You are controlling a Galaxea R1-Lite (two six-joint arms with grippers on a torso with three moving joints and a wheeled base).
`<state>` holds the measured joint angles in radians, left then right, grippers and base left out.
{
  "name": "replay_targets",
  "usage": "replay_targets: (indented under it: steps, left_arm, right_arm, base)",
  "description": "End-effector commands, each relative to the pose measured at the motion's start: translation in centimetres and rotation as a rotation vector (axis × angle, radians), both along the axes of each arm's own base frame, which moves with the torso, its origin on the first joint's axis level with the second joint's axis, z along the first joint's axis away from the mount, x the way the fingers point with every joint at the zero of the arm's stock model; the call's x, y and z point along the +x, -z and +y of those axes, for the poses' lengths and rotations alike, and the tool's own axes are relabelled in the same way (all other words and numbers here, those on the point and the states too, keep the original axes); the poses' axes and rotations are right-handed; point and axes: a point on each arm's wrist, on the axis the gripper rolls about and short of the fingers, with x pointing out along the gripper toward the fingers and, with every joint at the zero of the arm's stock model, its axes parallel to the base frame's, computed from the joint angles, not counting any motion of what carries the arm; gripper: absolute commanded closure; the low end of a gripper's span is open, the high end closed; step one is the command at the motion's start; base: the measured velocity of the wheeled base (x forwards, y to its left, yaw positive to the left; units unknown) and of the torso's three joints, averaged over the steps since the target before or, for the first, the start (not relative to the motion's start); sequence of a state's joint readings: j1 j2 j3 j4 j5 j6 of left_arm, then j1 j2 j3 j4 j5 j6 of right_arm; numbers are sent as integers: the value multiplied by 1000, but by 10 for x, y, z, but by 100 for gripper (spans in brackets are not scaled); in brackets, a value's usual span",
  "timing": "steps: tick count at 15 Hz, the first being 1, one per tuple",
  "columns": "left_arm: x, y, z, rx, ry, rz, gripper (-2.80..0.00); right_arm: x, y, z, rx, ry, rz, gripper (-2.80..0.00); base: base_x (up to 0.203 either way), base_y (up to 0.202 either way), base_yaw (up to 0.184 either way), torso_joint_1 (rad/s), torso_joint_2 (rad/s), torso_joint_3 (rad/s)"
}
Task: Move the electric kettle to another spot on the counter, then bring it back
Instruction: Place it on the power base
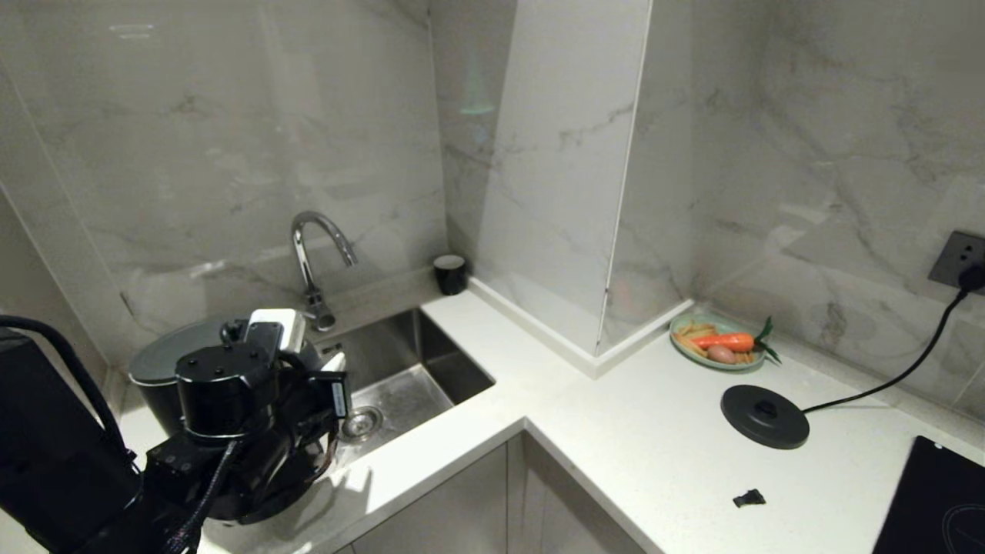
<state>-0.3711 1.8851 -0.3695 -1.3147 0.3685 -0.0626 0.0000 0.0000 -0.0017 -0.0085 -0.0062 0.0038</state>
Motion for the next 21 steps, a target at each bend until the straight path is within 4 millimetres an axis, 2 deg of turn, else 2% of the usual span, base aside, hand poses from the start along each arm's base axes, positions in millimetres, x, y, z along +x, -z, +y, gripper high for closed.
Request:
replay_targets:
  steps: [1,15,21]
  left_arm:
    - [-9,-6,-1,-6,13,-18,0]
    - [-9,-7,-5,-19,26,-25,0]
    - [-9,-8,-6,-21,28,-30,0]
  right_arm:
    - [0,0,0,2,0,-1,0]
    - [0,0,0,4,1,2,0]
    - [0,0,0,4,1,0,0]
  base:
    - [0,0,0,0,0,0]
    - [0,0,0,0,0,0]
    - [1,6,-160,2,2,4]
